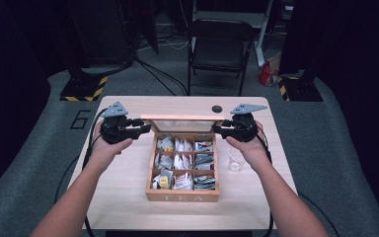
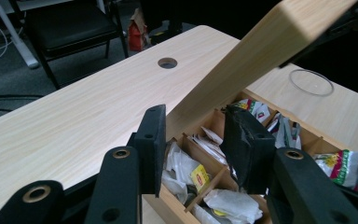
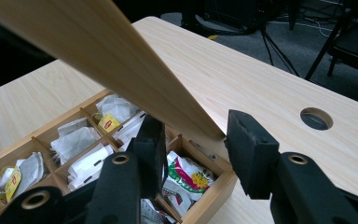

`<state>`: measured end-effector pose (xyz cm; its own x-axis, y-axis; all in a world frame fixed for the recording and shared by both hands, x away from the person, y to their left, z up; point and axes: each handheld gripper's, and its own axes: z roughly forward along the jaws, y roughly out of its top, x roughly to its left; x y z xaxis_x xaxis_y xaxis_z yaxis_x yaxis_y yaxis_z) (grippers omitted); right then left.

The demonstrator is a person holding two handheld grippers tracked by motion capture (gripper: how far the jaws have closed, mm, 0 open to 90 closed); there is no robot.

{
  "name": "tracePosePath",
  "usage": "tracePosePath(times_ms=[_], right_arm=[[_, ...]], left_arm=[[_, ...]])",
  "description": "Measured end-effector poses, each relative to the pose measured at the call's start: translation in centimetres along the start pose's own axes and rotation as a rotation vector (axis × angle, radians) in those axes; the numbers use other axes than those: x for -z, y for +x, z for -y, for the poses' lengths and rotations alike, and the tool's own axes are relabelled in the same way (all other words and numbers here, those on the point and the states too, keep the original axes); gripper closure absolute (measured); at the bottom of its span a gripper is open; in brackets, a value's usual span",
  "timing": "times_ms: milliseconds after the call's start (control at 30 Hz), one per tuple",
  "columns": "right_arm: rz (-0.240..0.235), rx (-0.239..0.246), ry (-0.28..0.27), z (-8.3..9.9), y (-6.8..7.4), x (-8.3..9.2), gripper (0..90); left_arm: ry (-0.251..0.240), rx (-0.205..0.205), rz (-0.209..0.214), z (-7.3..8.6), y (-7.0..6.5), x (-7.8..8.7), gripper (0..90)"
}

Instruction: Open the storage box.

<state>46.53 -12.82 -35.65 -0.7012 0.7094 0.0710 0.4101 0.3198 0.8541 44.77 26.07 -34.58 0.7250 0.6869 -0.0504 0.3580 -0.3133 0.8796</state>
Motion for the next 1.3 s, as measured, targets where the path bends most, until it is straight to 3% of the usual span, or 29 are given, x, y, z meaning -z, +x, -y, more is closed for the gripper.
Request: tracePosePath(times_ms=[133,500,867,1300], right_arm=[[0.002,0.007,0.006,-0.2,-0.1,-0.1,57.6],[0.007,0.0,0.002,-0.7,-0.4,-0.3,58.2],[0.015,-0.025,-0.011,-0.9,-1.0,-0.8,56.0],[0.036,0.0,0.019,-0.5,-1.5,-2.4,56.6]], left_arm=[[0.008,0.001,0.002,0.1,0.3,-0.8,57.4],[0.014,0.011,-0.04,0.2,1.1,-2.7,59.2],[0.007,-0.008,-0.059,-0.1,1.3,-3.0,61.4],[0.015,-0.003,-0.065,-0.7,1.8,-3.4,62.7]])
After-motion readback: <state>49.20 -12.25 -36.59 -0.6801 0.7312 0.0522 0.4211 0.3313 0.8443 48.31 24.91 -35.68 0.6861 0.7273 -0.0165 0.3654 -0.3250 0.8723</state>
